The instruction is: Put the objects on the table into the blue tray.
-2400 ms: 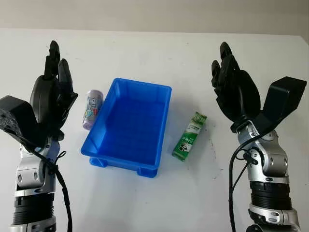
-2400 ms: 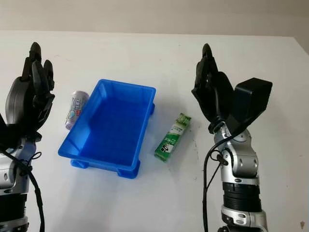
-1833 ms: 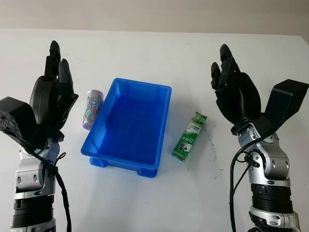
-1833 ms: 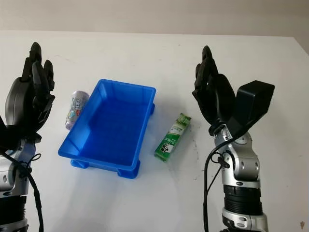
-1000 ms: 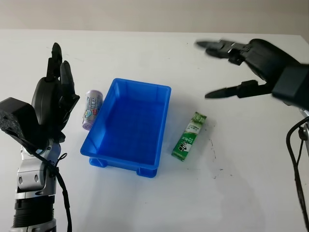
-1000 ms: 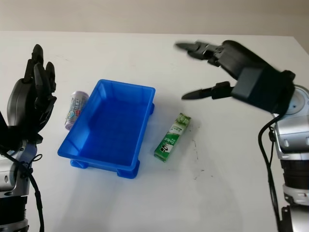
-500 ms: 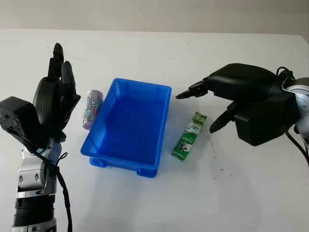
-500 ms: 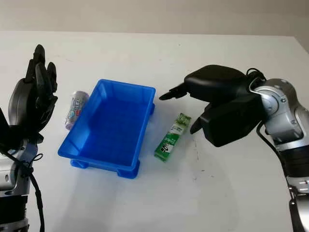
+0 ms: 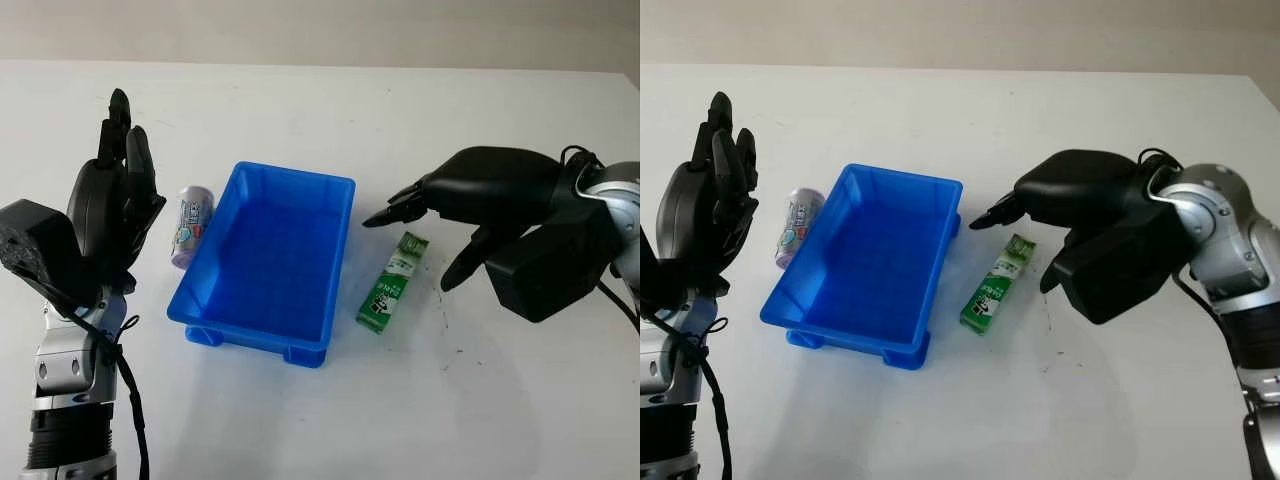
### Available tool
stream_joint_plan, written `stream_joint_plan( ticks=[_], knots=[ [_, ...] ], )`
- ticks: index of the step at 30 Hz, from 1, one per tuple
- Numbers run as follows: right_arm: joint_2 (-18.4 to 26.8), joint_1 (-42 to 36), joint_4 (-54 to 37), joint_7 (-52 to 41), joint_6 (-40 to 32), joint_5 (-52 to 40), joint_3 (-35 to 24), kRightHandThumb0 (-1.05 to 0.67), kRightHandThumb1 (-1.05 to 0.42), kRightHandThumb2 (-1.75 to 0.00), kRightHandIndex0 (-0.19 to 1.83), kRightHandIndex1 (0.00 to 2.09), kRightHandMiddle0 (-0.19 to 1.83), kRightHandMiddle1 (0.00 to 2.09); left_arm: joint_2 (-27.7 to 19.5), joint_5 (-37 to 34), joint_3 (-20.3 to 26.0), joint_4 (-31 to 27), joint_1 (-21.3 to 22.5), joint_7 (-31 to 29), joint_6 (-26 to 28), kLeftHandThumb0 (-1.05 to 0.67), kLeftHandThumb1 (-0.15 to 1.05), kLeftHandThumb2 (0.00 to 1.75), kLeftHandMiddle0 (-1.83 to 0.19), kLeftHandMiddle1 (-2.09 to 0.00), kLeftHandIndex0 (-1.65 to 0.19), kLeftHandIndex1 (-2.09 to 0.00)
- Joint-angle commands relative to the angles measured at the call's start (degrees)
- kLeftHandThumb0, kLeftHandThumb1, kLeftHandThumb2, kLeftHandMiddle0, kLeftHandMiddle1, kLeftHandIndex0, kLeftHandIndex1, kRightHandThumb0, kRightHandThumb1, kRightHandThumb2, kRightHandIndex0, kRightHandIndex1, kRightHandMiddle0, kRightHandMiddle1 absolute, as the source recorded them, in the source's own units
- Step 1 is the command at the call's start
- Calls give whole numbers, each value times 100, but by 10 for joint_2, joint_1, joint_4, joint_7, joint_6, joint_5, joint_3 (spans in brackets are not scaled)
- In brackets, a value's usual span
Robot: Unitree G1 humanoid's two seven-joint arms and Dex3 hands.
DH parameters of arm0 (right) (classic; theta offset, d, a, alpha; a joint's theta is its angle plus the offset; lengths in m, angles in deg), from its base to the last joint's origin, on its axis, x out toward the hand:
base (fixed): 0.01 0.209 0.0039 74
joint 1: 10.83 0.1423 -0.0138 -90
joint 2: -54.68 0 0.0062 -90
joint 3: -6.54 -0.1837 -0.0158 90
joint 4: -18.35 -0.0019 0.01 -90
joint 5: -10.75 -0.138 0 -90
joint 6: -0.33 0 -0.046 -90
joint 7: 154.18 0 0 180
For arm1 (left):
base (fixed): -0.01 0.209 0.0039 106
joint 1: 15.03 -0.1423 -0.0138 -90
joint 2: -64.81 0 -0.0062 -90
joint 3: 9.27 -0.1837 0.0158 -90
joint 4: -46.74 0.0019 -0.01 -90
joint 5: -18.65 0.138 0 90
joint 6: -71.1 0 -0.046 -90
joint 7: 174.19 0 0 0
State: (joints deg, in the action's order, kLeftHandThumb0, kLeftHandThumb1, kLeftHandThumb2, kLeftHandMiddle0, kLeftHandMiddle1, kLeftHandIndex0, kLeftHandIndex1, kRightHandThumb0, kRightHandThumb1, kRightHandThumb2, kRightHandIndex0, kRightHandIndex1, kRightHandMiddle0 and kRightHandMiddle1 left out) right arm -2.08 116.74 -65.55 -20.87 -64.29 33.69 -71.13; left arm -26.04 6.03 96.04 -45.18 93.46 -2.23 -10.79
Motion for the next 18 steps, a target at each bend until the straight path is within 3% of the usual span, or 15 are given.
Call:
stream_joint_plan(
  ticks=[1, 7, 11, 12, 13, 14, 16, 18],
  knots=[
    [-8, -12, -6, 4, 8, -4, 6, -58, -80, -7, 42, 8, 42, 4, -4, -3, 5, -5, 4, -2, -2, -86, 105, 71, 19, 0, 19, 0],
    [-28, -32, 12, 28, 27, 2, 22, -59, -84, -6, 40, 7, 45, 5, -4, -5, 7, -4, 3, -3, -3, -86, 105, 70, 19, 0, 19, 0],
    [-43, -45, 37, 48, 55, -5, 27, -55, -84, -6, 51, 12, 52, 10, -7, -5, 9, -11, -2, -3, 1, -86, 105, 69, 19, 0, 19, 0],
    [-45, -46, 41, 51, 61, -7, 27, -52, -84, -6, 53, 18, 48, 25, -7, -4, 10, -13, -3, -2, 3, -86, 105, 69, 19, 0, 19, 0],
    [-47, -48, 47, 58, 71, -10, 26, -50, -84, -5, 51, 27, 33, 57, -7, -4, 10, -15, -3, -1, 5, -86, 105, 69, 19, 0, 19, 0],
    [-49, -49, 52, 64, 81, -11, 25, -48, -84, -5, 46, 46, 22, 85, -7, -4, 11, -15, -3, -1, 7, -86, 105, 69, 19, 0, 19, 0],
    [-49, -51, 59, 74, 96, -11, 26, -42, -87, -6, 21, 104, 8, 122, -7, -4, 11, -15, -3, -1, 8, -86, 105, 69, 19, 0, 19, 0],
    [-49, -53, 66, 89, 114, -3, 27, -38, -90, -6, 9, 138, 0, 145, -6, -3, 11, -15, -2, -2, 7, -86, 105, 69, 19, 0, 19, 0]
  ],
)
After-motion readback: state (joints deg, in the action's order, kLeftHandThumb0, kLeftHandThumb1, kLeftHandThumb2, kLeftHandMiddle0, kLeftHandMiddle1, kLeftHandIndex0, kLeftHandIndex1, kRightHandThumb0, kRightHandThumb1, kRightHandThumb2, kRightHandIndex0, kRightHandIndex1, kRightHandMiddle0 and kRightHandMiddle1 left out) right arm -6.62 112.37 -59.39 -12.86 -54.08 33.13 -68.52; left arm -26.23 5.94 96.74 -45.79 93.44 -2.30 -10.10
